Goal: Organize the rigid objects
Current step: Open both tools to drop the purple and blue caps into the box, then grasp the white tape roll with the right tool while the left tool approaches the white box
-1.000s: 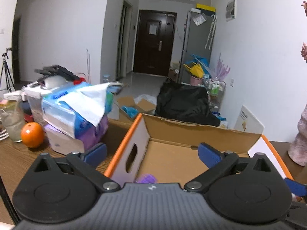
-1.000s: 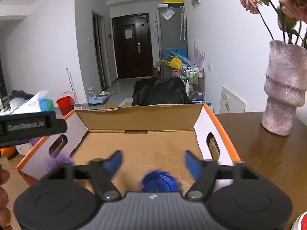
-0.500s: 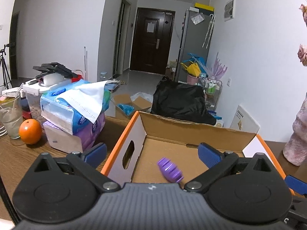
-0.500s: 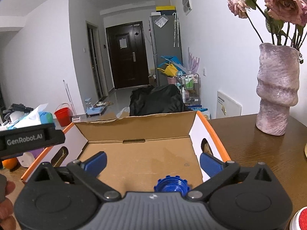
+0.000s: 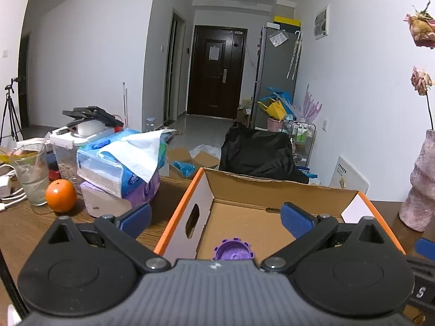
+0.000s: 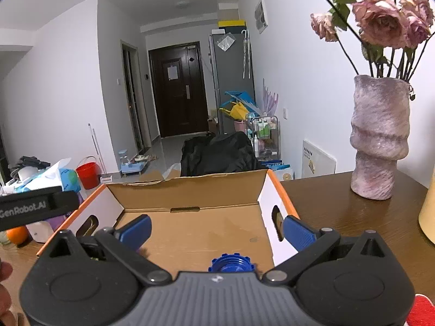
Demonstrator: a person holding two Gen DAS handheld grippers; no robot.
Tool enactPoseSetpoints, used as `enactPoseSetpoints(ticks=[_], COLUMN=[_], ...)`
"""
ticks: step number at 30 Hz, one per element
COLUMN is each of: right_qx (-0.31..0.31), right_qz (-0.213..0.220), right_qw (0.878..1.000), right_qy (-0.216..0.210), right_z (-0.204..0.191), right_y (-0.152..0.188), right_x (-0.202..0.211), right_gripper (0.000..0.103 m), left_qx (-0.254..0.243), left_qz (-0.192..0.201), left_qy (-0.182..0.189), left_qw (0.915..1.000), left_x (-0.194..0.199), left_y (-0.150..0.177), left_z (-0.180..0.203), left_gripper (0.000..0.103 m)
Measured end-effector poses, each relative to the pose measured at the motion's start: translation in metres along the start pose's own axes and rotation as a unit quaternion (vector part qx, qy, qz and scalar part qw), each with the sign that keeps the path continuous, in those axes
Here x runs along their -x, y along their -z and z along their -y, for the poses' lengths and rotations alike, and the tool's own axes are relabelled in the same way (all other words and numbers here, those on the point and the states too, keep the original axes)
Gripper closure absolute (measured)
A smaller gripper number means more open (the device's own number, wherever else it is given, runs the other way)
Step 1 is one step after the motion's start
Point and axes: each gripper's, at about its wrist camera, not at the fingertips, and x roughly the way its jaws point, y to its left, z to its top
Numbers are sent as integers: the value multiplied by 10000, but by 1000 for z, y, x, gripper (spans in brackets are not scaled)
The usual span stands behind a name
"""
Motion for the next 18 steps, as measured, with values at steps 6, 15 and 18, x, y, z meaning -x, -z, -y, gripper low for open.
enactPoseSetpoints(ticks=[6,15,18], right_qx=[-16,-36,-44], right_qz=[79,116,135], right_qw=[10000,9999,9999], right_qy=[4,-7,-20], right_z=[4,13,16], right_y=[3,12,16], right_x=[18,41,50], right_gripper=[0,0,0], left_qx=[-98,-151,-138], left_qz=[85,213,240], left_qy=[42,63,56], left_qw=[9999,9996,9996], left_x=[19,48,59], left_y=[5,15,19], left_z=[-4,-16,-20], left_gripper=[0,0,0])
